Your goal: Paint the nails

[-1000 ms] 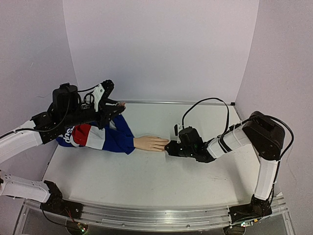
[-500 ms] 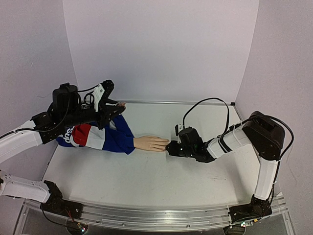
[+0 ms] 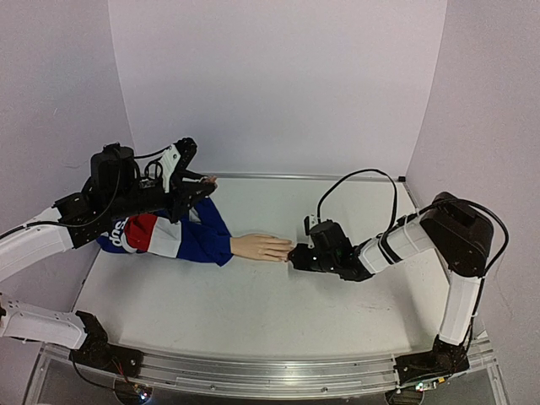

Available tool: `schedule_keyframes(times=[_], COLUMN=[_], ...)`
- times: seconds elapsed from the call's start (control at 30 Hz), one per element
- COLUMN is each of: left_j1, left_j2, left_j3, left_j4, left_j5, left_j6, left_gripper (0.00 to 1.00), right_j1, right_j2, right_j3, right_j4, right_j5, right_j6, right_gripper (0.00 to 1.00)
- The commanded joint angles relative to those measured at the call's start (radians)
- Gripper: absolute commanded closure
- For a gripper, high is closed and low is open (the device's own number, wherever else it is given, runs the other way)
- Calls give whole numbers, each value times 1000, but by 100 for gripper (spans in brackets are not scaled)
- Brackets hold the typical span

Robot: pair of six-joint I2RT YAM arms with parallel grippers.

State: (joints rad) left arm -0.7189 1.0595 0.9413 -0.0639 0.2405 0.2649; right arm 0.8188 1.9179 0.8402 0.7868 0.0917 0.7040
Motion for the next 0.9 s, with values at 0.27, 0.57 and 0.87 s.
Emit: schedule_keyframes(times=[0.27, 0.57, 0.87], left_j1=[2, 2, 3], left_j2=[-15, -14, -12], left_j3=[11, 11, 11], left_j4=[28, 27, 27], left_j5=[13, 10, 11], left_j6=[10, 11, 13], left_gripper=[100, 100, 100], right_j1=[-1, 0, -1], right_j2=[-68, -32, -11], right_j3=[-33, 7, 22], right_j4=[102, 117, 116], right_j5=[-43, -61, -60], right_j6=[-13, -12, -16], right_gripper=[100, 100, 100])
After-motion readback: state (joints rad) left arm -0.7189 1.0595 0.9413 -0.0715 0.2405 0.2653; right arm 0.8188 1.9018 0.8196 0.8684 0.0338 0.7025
